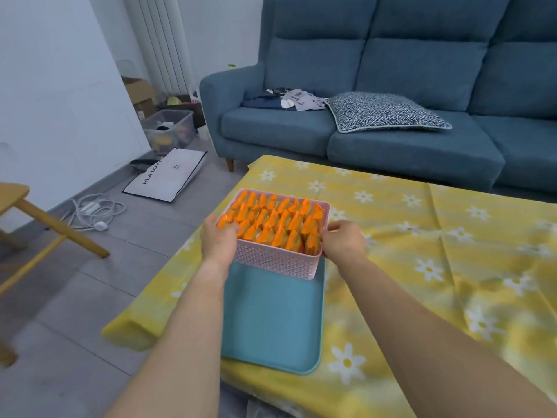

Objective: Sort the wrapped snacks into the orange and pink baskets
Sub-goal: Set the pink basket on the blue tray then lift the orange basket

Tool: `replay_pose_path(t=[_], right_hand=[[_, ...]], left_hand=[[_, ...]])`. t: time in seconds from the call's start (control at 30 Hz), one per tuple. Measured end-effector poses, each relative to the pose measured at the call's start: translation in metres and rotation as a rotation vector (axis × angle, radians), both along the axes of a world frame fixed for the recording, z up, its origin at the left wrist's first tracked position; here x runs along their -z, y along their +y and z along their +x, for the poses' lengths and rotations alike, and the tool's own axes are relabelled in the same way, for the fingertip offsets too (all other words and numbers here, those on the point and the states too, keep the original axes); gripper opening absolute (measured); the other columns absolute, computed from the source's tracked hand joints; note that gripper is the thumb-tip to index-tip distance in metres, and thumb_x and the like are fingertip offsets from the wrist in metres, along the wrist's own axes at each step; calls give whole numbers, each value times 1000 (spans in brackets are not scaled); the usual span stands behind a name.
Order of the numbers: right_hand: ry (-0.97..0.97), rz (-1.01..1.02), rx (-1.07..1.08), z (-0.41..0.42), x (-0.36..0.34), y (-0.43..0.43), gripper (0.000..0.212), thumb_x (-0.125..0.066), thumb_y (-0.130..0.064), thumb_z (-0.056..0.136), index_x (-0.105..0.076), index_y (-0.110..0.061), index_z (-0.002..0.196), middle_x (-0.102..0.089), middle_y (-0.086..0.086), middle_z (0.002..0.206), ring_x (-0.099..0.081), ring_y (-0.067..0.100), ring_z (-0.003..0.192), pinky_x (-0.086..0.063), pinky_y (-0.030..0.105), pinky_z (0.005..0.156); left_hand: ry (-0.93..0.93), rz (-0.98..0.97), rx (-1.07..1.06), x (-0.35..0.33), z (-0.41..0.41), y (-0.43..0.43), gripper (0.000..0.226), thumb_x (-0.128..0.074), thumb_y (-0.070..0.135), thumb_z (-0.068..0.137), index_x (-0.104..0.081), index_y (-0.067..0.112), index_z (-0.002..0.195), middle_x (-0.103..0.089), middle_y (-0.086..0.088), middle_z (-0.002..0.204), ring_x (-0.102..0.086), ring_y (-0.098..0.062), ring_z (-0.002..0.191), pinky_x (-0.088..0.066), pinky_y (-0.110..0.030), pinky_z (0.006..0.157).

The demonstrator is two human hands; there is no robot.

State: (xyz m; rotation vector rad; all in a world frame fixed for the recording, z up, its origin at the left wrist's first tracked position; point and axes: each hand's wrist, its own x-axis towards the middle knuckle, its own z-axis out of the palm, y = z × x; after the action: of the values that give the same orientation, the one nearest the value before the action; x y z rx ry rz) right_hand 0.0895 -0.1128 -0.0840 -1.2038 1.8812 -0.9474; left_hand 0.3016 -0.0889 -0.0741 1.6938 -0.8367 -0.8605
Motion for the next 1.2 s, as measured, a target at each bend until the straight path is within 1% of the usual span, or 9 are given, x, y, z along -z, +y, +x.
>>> replay_pose_path(t=[0.1,0.17,0.3,0.47,0.67,0.9,0.97,1.07,1.2], right_hand=[[-34,-11,23,-3,-1,-1,26,-57,-19,96,-70,-7,115,-72,12,107,-67,33,103,-56,41,91],[-52,-23,30,-13,0,5,34,-53,-17,97,-64,-8,128,-68,11,122,-61,32,114,-50,37,92],[-51,-73,5,-52,5,31,30,-54,-12,96,-68,-9,122,-69,6,116,-61,26,108,-44,29,87],[4,-128,99,-146,0,80,18,-58,-11,93,-70,-19,104,-72,5,100,-68,28,100,-50,36,87],[7,-198,359,-299,-37,159,24,-53,-7,93,-71,-18,106,-67,1,94,-65,24,89,-43,29,64],[-33,-254,643,-440,-51,211,30,-50,-12,94,-67,-14,119,-67,3,100,-57,15,73,-41,28,57],[-19,-225,708,-474,-44,214,35,-52,-18,92,-64,-17,125,-65,8,116,-60,19,82,-46,31,64],[52,-134,779,-525,-36,214,54,-54,-30,87,-54,-17,139,-39,9,148,-54,30,120,-52,45,93],[204,28,779,-579,-24,208,72,-54,-36,92,-29,-17,157,-11,8,165,-26,35,148,-35,51,115]], left_hand=[[-417,71,39,-2,-11,0,67,-61,16,91,-33,12,152,-30,-15,157,-29,-33,144,-27,-43,115],[-663,46,93,-5,-26,3,72,-63,23,91,-30,19,155,-15,-11,165,-14,-32,152,-18,-46,121],[-780,-129,319,-18,-87,17,58,-58,25,93,-42,21,148,-29,-2,161,-25,-24,148,-25,-42,118],[-839,-150,652,-17,-171,38,47,-55,25,92,-56,16,138,-47,-3,147,-44,-24,135,-34,-36,112],[-842,-159,944,-12,-276,82,46,-57,29,91,-54,24,136,-49,3,144,-46,-21,134,-38,-33,110],[-625,-163,1024,-16,-404,110,52,-62,28,89,-49,23,139,-56,7,136,-57,-20,116,-46,-36,100],[-574,-115,1057,-17,-450,112,53,-63,27,89,-49,21,140,-57,4,135,-58,-22,115,-46,-34,99],[-447,-22,1060,-19,-517,103,48,-65,27,90,-53,17,135,-61,0,132,-59,-21,117,-44,-30,100],[-337,73,1063,-8,-582,85,56,-67,37,90,-50,15,139,-58,-2,138,-57,-22,122,-43,-30,101]])
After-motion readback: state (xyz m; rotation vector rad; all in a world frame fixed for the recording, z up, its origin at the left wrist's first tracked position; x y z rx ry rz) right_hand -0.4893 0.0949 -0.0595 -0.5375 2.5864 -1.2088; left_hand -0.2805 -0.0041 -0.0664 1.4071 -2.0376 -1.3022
